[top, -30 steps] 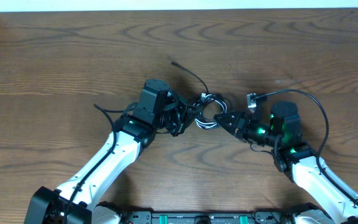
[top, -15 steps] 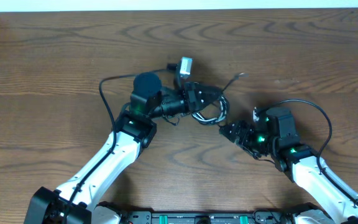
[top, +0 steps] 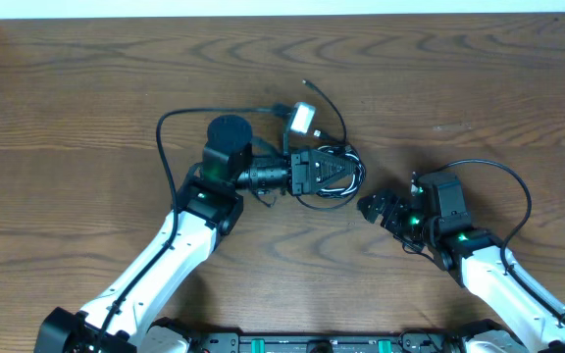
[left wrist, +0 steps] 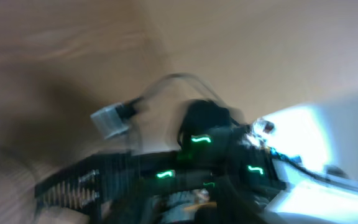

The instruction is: Untangle cables

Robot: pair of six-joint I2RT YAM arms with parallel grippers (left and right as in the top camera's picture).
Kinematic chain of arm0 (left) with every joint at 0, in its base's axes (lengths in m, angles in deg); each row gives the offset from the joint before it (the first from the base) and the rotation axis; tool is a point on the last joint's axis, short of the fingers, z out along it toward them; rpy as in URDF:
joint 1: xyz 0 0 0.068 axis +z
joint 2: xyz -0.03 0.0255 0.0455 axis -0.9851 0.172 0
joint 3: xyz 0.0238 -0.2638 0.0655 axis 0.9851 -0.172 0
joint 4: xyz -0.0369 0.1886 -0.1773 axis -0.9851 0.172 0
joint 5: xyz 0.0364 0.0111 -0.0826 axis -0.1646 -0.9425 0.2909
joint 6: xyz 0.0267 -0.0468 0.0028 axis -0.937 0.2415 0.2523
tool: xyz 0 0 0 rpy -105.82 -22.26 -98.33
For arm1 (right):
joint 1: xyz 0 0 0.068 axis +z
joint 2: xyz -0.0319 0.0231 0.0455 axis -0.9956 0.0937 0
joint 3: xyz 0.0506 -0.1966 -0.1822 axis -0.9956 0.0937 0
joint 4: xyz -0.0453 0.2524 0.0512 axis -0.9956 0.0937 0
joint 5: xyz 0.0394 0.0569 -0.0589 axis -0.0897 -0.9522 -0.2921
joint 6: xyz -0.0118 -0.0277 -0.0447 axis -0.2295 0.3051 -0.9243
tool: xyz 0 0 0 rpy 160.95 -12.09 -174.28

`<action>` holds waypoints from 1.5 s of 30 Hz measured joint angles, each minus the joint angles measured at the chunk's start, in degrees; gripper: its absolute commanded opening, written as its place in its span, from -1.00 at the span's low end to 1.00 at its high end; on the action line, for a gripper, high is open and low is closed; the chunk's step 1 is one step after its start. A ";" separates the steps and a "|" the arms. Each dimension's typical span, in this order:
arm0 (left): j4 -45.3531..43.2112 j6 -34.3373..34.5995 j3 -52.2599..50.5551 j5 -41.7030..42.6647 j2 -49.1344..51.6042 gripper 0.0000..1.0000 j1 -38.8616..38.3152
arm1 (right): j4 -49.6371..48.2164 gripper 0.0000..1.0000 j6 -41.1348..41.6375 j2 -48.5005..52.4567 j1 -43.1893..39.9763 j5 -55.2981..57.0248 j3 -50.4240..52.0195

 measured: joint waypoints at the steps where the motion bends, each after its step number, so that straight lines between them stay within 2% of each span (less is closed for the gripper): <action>1: 2.99 -0.24 -0.11 -2.32 0.02 0.39 0.24 | 0.37 0.99 -0.26 0.00 0.00 0.52 0.00; 4: 15.63 -1.62 -0.11 -15.15 0.02 0.39 0.52 | 2.75 0.99 -0.72 0.00 0.00 2.40 0.00; 6: 20.13 -1.97 -0.31 -23.43 0.07 0.40 0.57 | 4.09 0.98 -1.01 -0.04 0.00 3.43 -0.02; 9: 21.42 -2.54 -0.31 -31.54 0.07 0.53 0.57 | 5.92 0.98 -1.38 -0.44 0.00 5.27 -0.28; 13: 21.55 -0.61 -0.31 -36.65 0.24 0.54 0.57 | 6.71 0.99 -1.46 -0.66 0.02 7.34 -0.44; 19: 20.90 6.23 -0.28 -38.99 5.64 0.54 0.57 | 6.69 0.98 -1.46 -0.66 0.02 8.46 -0.44; 24: 16.74 10.49 -0.28 -39.65 12.66 0.53 -0.02 | 6.67 0.98 -1.53 -0.66 0.02 8.90 -0.44; 27: 14.25 12.98 -0.28 -39.78 15.10 0.30 -1.05 | 6.67 0.99 -1.62 -0.66 0.02 8.96 -0.44; 33: 9.05 16.22 -0.28 -39.80 18.34 0.19 -2.91 | 6.67 0.98 -1.62 -0.66 0.02 8.96 -0.46; 39: 8.59 17.79 -0.28 -39.85 20.17 -0.06 -4.17 | 6.67 0.98 -1.62 -0.66 0.02 8.96 -0.46; 45: 7.30 18.32 -0.28 -39.98 20.17 -0.20 -5.25 | 6.67 0.99 -1.62 -0.66 0.02 8.96 -0.46</action>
